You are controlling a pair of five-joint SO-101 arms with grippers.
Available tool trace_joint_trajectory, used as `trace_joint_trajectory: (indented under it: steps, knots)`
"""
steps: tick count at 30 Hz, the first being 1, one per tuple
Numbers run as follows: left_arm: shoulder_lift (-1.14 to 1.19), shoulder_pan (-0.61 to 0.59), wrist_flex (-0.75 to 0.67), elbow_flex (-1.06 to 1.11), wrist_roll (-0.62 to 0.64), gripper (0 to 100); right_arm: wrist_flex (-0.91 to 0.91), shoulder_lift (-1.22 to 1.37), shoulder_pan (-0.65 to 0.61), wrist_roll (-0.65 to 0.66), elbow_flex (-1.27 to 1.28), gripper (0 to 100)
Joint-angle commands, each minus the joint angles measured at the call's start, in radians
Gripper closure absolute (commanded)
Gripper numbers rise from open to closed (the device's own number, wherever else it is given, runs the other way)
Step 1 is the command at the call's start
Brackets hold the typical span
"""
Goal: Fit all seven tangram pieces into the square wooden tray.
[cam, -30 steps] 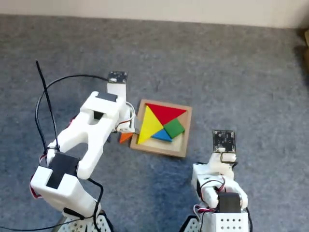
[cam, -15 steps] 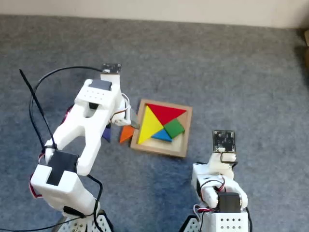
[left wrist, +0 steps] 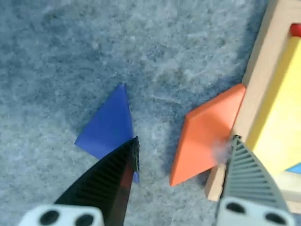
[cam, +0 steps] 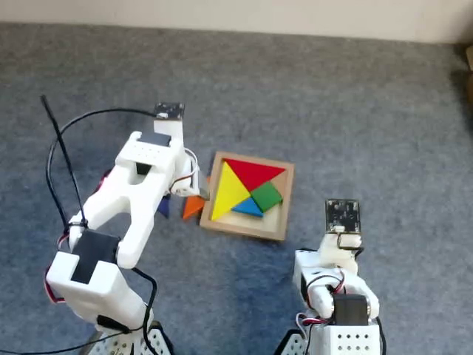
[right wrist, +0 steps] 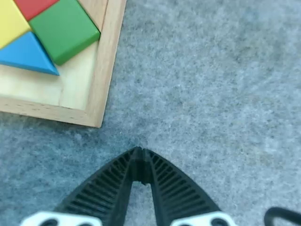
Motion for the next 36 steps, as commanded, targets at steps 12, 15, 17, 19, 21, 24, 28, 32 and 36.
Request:
trace_joint_trajectory:
  steps: [12,15,17,19,21,24,28,32,36]
  knots:
    - [-0.005,-0.093,-0.04,0.033,0.008,71,0.007,-0.015,0.01,-0.003,0.137,99.4]
    - [-0.005,-0.111,-0.04,0.031,0.011,71,0.007,-0.015,0.01,-0.003,0.137,99.4]
    - [-0.005,-0.114,-0.038,0.031,0.009,71,0.007,-0.015,0.01,-0.003,0.137,99.4]
    - [-0.005,-0.097,-0.038,0.035,0.008,71,0.007,-0.015,0.01,-0.003,0.137,99.4]
    - [-0.005,-0.058,-0.038,0.039,0.008,71,0.007,-0.015,0.01,-0.003,0.137,99.4]
    - [-0.005,0.024,-0.021,0.039,0.009,71,0.007,-0.015,0.01,-0.003,0.137,99.4]
    - [0.019,0.082,-0.025,0.039,0.009,76,0.007,-0.015,0.01,-0.003,0.137,99.4]
    - [0.11,0.079,-0.012,-0.041,0.009,81,0.007,-0.015,0.01,-0.003,0.137,99.4]
    - [0.165,0.091,0.066,-0.113,-0.003,84,0.007,-0.015,0.01,-0.003,0.137,99.4]
